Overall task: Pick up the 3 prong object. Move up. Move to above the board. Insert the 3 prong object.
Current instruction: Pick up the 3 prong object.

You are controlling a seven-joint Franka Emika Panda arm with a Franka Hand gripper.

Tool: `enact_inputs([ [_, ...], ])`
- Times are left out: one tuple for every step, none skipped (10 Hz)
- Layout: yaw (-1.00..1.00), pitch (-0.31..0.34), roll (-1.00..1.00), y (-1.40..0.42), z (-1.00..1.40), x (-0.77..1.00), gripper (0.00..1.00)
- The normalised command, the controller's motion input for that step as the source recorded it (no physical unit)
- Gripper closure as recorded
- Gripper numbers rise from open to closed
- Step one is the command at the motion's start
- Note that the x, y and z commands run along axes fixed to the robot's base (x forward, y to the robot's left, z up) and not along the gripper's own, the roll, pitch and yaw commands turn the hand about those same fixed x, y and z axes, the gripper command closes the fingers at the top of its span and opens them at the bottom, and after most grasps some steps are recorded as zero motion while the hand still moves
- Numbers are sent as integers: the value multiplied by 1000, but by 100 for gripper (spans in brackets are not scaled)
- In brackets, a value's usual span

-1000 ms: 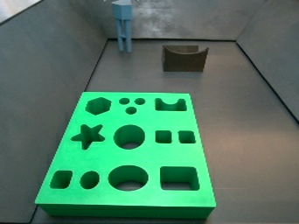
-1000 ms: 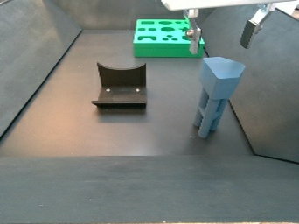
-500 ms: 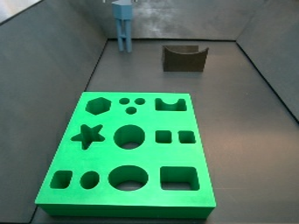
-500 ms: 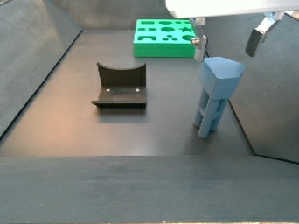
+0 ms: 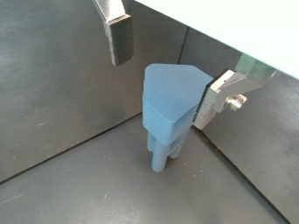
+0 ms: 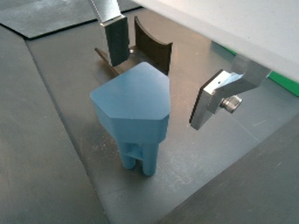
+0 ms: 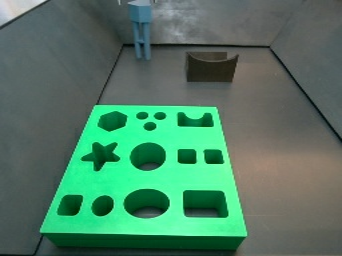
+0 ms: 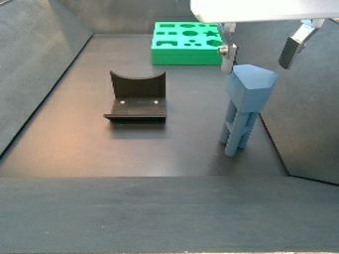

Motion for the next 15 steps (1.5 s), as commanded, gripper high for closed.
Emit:
enact_inputs([
  [-63, -234, -90, 31, -271, 0, 0],
  [-51, -230, -101, 57, -269, 0, 0],
  [-74, -200, -97, 117, -209, 0, 0],
  [-109, -156, -106, 214, -20, 0, 0],
  [-77, -136, -90, 174, -29, 0, 0],
  [-66, -184, -101, 109, -151, 0, 0],
  [-71, -234, -63, 0, -400, 60, 0],
  [-60, -239, -74, 0, -426, 66, 0],
  [-34, -149, -19, 0, -243, 26, 0],
  [0, 0, 0, 0, 0, 0, 0],
  [0, 0, 0, 0, 0, 0, 100],
  [0, 0, 0, 0, 0, 0, 100],
  [0, 0, 0, 0, 0, 0, 100],
  [0, 0, 0, 0, 0, 0, 100],
  [0, 0, 0, 0, 0, 0, 100],
])
